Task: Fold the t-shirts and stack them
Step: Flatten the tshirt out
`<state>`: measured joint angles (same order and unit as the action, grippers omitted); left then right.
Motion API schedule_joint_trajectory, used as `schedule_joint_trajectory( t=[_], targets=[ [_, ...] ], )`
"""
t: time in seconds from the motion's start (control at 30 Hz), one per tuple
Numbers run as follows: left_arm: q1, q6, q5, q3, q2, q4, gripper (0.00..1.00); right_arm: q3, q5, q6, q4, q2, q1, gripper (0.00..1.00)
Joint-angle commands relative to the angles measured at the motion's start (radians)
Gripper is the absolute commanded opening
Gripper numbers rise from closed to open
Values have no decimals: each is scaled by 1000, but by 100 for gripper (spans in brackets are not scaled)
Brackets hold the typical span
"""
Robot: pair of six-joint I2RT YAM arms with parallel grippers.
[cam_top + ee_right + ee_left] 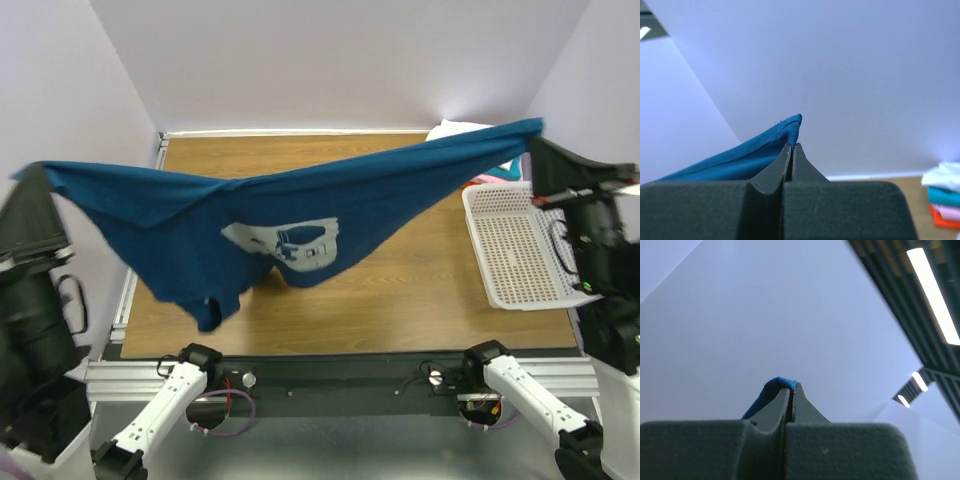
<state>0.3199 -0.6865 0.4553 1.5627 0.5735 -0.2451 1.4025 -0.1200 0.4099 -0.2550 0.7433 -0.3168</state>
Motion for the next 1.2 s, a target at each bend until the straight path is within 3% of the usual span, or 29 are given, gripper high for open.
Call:
schedule_joint_trajectory(
  t=[0.0, 0.13, 0.3, 0.5, 0.67, 0.7, 0.8, 0.83, 0.9, 0.93, 0.97, 1.03, 1.07, 1.13, 1.17],
  targets=[
    [-5, 134, -179, 170, 58, 40, 0, 137, 71, -52, -110, -38, 2, 1],
    [-7, 159, -233, 339, 106, 24, 0, 219, 95, -48, -141, -45, 2, 1],
    [-7, 189, -221, 372, 172, 18, 0, 243, 102, -57, -150, -30, 2, 1],
    [-5, 273, -75, 193, 282, 85, 0, 149, -33, -56, -148, 51, 4, 1],
    [-10, 301, 246, 1, 461, 113, 0, -22, -201, -45, -104, 221, 2, 1],
    [-18, 309, 272, -59, 558, 145, 0, -108, -292, -42, -52, 252, 2, 1],
    [-51, 306, 226, -92, 797, 164, 0, -193, -352, -28, 0, 443, 2, 1],
    [-62, 295, 195, -89, 860, 156, 4, -213, -348, -20, 14, 496, 5, 2],
    [-70, 301, 163, -75, 1037, 145, 34, -235, -328, -17, 42, 597, 7, 5],
    [-74, 283, 152, -38, 1089, 97, 68, -231, -322, -14, 60, 692, 12, 18],
    [-74, 272, 149, -23, 1173, 75, 93, -218, -319, -17, 60, 749, 15, 27],
    [-76, 268, 151, -4, 1224, 43, 98, -191, -317, -26, 59, 859, 21, 54],
    [-77, 259, 157, 8, 1250, 30, 98, -171, -305, -36, 59, 881, 21, 75],
    [-77, 248, 160, -1, 1250, 15, 98, -163, -285, -37, 59, 900, 22, 100],
    [-77, 239, 161, -22, 1237, 12, 98, -168, -268, -33, 60, 897, 22, 100]
  ],
)
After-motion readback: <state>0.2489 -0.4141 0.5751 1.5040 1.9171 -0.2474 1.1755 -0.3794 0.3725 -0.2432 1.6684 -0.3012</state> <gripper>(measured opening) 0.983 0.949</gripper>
